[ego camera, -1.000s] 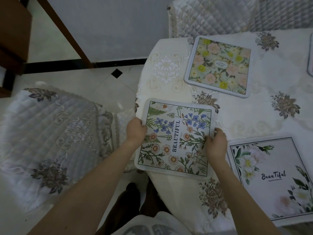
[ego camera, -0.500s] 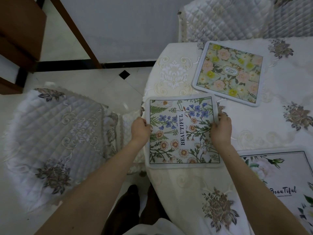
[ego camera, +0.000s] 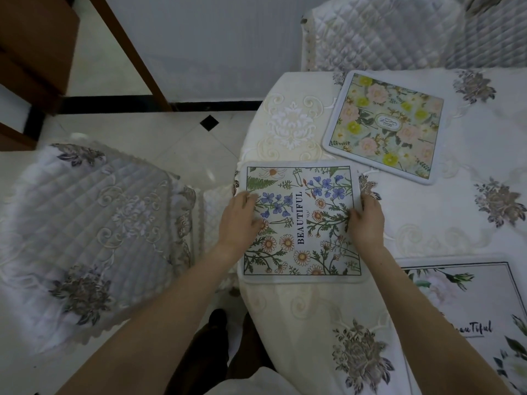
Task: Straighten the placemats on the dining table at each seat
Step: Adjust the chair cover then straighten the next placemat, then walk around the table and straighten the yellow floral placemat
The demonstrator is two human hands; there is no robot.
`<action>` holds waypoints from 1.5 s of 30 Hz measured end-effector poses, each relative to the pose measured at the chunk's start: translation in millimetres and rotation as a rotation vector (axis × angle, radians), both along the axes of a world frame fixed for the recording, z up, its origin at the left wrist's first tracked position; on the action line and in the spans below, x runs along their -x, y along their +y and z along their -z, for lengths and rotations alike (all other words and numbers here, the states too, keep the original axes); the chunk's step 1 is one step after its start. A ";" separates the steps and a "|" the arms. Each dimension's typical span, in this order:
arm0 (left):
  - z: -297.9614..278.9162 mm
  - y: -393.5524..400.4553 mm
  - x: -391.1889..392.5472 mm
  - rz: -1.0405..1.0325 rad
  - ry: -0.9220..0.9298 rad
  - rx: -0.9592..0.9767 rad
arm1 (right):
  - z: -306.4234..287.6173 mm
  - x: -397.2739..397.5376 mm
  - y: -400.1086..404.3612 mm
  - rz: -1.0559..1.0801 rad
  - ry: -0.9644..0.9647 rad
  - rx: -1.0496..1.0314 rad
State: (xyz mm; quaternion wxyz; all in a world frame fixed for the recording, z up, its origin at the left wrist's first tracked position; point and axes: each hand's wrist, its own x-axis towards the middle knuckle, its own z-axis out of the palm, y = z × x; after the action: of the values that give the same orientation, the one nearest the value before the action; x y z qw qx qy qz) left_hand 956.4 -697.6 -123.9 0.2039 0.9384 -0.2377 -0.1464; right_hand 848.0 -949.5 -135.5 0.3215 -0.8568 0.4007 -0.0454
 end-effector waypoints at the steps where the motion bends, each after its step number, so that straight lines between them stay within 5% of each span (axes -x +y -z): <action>1: 1.7 -0.7 2.1 0.051 0.021 -0.021 | 1.4 0.0 -0.9 -0.005 0.002 -0.006; 13: 22.8 1.4 12.8 0.306 -0.052 -0.148 | 9.9 16.7 27.6 -0.560 0.202 0.294; 19: 19.8 1.1 10.9 0.285 -0.015 -0.117 | 14.3 17.1 34.8 -0.553 0.239 0.277; 32: -72.4 21.7 0.9 0.044 -0.125 0.211 | -90.8 -16.5 89.2 -0.290 -0.203 -0.018; 45: -152.9 217.6 48.5 -0.238 -0.429 0.093 | -148.4 -51.9 248.3 -0.853 -0.400 0.252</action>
State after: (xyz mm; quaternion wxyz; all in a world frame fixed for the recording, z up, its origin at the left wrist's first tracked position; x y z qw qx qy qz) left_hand 907.9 -480.1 29.0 0.2074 0.9590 -0.1699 0.0922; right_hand 899.9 -701.2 12.9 0.2757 -0.9513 -0.0645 -0.1216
